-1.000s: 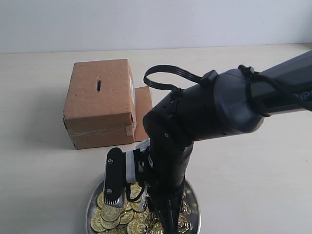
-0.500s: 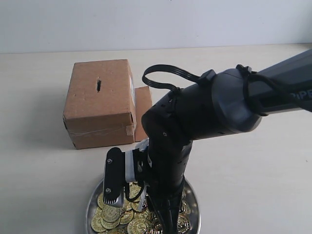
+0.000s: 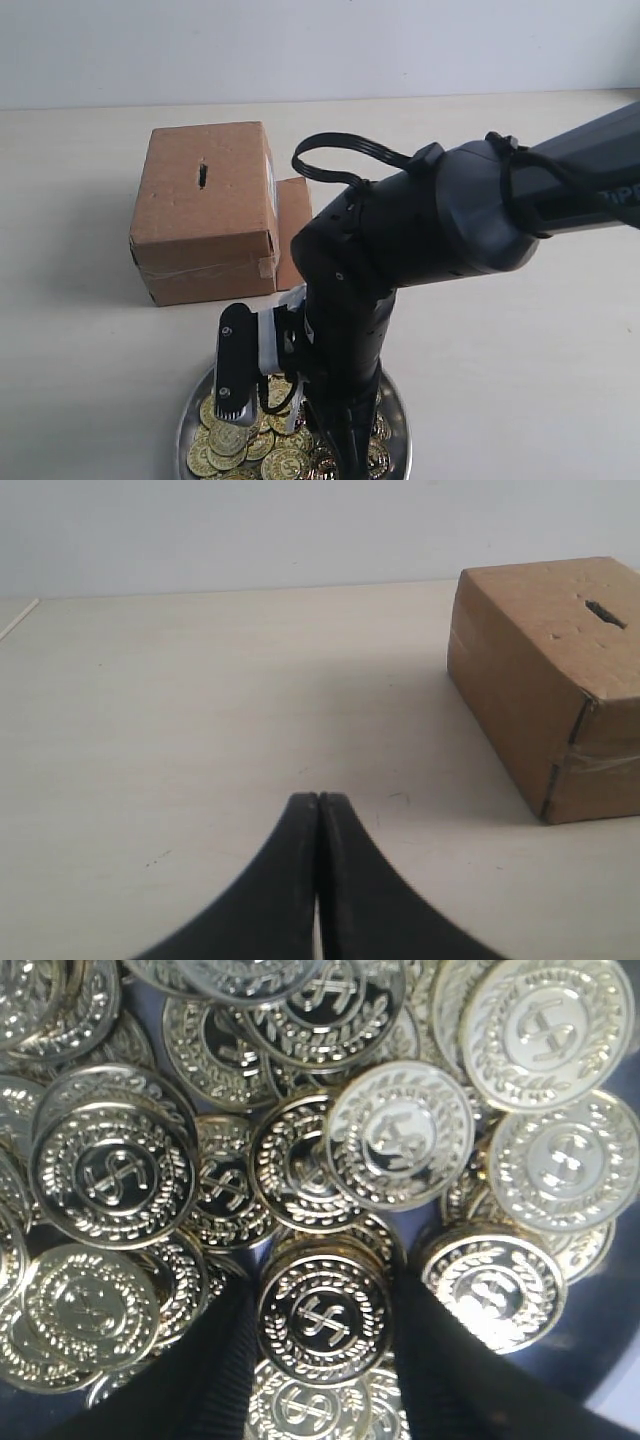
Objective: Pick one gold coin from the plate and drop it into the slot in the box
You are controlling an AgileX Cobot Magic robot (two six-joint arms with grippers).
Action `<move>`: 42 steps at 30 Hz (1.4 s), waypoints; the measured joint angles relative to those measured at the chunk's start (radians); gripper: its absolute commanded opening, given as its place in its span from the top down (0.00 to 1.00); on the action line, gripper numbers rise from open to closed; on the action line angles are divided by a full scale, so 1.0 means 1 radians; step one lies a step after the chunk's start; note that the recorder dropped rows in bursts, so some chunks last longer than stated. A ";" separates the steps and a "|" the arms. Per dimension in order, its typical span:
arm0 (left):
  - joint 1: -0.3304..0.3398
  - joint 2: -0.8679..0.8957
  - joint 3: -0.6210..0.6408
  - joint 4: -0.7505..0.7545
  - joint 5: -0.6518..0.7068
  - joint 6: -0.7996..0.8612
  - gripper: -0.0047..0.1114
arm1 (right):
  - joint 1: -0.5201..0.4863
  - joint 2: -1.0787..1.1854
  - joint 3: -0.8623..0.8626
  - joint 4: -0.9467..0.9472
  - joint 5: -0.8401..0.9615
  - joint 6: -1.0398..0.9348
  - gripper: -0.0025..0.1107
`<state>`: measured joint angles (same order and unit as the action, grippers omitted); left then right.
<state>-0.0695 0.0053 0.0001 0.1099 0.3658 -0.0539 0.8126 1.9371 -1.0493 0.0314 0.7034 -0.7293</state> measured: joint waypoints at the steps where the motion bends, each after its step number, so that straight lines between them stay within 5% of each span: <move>1: 0.000 0.000 0.000 0.000 0.000 0.000 0.96 | 0.000 -0.006 0.000 0.000 0.002 0.000 0.78; 11: 0.000 0.000 0.000 0.000 0.000 0.000 0.96 | 0.000 -0.070 0.000 0.001 0.004 0.000 0.79; 36: 0.000 0.000 0.000 0.002 0.000 0.002 0.96 | 0.000 -0.216 0.000 0.354 0.165 -0.235 0.79; 39: 0.000 0.000 0.000 0.123 -0.002 0.072 0.96 | 0.000 -0.216 0.000 0.356 0.165 -0.239 0.79; 42: 0.000 0.000 0.000 0.125 -0.111 0.047 0.96 | 0.000 -0.216 0.000 0.372 0.165 -0.243 0.79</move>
<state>-0.0695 0.0053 0.0001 0.2347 0.2547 -0.0064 0.8126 1.7211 -1.0493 0.4032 0.8681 -0.9727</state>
